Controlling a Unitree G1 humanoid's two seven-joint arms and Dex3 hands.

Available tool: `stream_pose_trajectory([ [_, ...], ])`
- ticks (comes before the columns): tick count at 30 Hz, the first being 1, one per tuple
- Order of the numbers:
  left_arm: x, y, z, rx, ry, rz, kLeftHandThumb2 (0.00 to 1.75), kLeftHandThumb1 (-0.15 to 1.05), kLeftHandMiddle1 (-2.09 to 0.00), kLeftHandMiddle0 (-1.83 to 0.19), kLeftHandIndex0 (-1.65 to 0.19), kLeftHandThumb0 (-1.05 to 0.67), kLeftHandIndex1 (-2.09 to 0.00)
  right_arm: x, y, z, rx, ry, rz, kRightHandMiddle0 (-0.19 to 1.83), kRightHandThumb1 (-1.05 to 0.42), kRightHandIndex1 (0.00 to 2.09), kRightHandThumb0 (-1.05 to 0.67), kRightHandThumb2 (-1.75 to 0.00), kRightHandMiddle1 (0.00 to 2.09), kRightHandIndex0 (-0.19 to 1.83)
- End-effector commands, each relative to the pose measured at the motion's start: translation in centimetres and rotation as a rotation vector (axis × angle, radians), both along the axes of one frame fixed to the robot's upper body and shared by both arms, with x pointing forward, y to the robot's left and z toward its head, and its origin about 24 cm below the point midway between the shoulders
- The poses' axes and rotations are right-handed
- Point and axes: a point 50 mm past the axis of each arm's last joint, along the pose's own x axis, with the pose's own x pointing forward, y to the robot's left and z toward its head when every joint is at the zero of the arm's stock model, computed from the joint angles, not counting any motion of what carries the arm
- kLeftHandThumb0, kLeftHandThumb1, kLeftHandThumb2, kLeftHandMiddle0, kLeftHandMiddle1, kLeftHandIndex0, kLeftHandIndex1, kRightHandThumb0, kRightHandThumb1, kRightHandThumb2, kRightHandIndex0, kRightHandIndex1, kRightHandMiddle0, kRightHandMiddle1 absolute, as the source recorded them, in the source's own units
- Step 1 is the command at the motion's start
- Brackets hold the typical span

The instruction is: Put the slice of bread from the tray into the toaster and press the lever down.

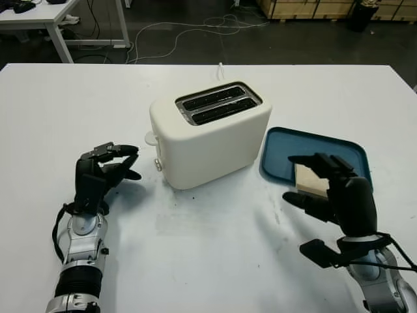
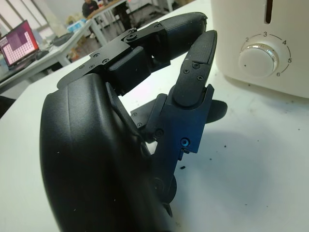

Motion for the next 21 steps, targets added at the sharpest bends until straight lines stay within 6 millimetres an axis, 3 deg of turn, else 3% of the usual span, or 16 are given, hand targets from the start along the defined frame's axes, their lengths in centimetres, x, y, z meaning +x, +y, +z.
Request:
stream_pose_trajectory([
  [1,0.3,0.1,0.4,-0.001,-0.020,-0.002,0.00,0.89,-0.54,-1.54,-1.37,-1.05,-0.50,-0.3,-0.2,0.4,-0.073,0.017,-0.009,0.30,-0.70,0.79,-0.72,-0.01,0.63,0.31],
  [10,0.3,0.0,0.5,0.016,-0.021,-0.003,0.00,0.90,-0.54,-1.54,-1.38,-1.05,-0.50,-0.2,-0.7,-0.2,-0.217,0.141,-0.093,0.23,-0.65,0.73,-0.77,0.00,0.54,0.18],
  [18,0.3,0.1,0.6,0.013,-0.015,0.002,0.00,0.90,-0.55,-1.55,-1.38,-1.05,-0.49,-0.1,-1.4,-1.4,-0.380,0.126,-0.177,0.26,-0.62,0.75,-0.57,-0.01,0.49,0.15],
  [21,0.3,0.1,0.5,0.011,-0.016,-0.002,0.00,0.90,-0.54,-1.54,-1.38,-1.05,-0.49,-0.1,-1.7,-1.9,-0.400,0.110,-0.199,0.28,-0.66,0.76,-0.34,-0.02,0.47,0.16],
])
